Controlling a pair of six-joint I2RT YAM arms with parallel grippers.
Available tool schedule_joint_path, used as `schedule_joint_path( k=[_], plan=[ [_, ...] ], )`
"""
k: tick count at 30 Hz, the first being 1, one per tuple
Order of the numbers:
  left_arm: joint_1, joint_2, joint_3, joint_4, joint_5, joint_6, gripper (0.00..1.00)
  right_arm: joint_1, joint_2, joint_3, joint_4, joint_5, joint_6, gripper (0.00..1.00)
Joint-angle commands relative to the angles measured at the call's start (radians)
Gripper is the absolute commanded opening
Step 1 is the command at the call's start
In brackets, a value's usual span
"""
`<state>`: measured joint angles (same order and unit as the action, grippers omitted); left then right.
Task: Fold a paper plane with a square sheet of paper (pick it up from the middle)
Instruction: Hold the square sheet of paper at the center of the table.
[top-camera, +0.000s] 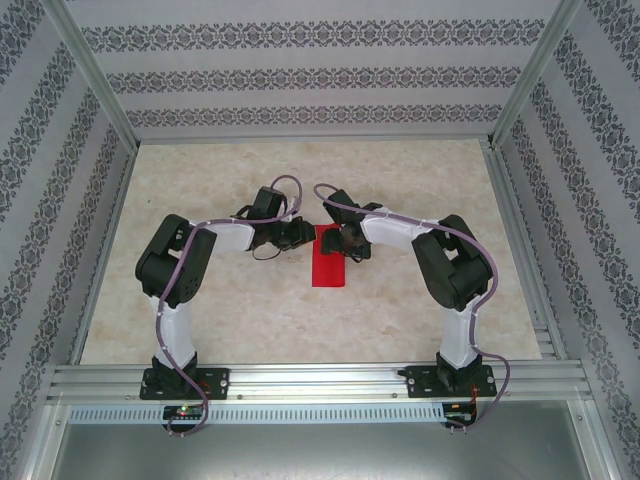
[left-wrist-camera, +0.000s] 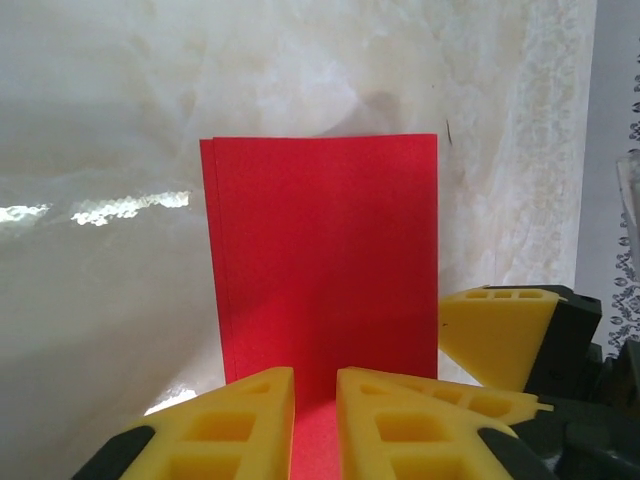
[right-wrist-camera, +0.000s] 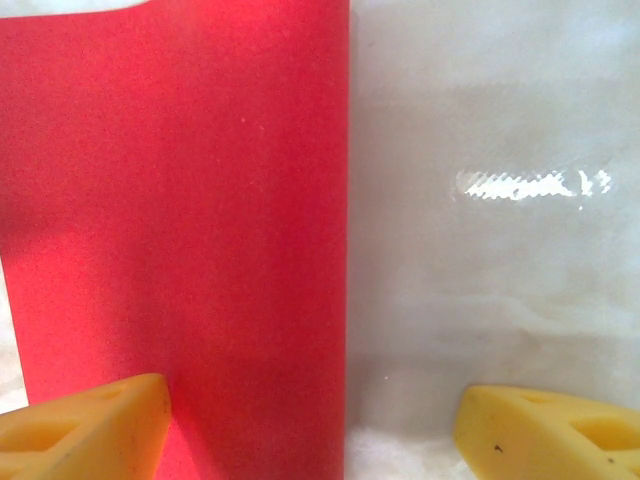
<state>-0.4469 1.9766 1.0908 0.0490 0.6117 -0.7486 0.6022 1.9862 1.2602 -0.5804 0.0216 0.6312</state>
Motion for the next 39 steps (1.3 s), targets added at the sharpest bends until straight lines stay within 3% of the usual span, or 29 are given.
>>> schedule_joint_path(
  k=[1, 11, 31, 39],
  plan=[
    [-0.013, 0.018, 0.032, -0.032, 0.022, 0.025, 0.17, 0.001, 0.231, -0.098, 0.048, -0.137, 0.021, 0.8],
    [-0.026, 0.043, 0.065, -0.068, 0.025, 0.042, 0.1, 0.006, 0.245, -0.099, 0.056, -0.156, 0.011, 0.8],
    [-0.033, 0.028, 0.067, -0.103, -0.065, 0.045, 0.07, 0.009, 0.258, -0.113, 0.084, -0.19, -0.017, 0.82],
    [-0.034, 0.043, 0.073, -0.082, -0.013, 0.038, 0.05, 0.009, 0.266, -0.111, 0.082, -0.191, -0.016, 0.82]
  ],
)
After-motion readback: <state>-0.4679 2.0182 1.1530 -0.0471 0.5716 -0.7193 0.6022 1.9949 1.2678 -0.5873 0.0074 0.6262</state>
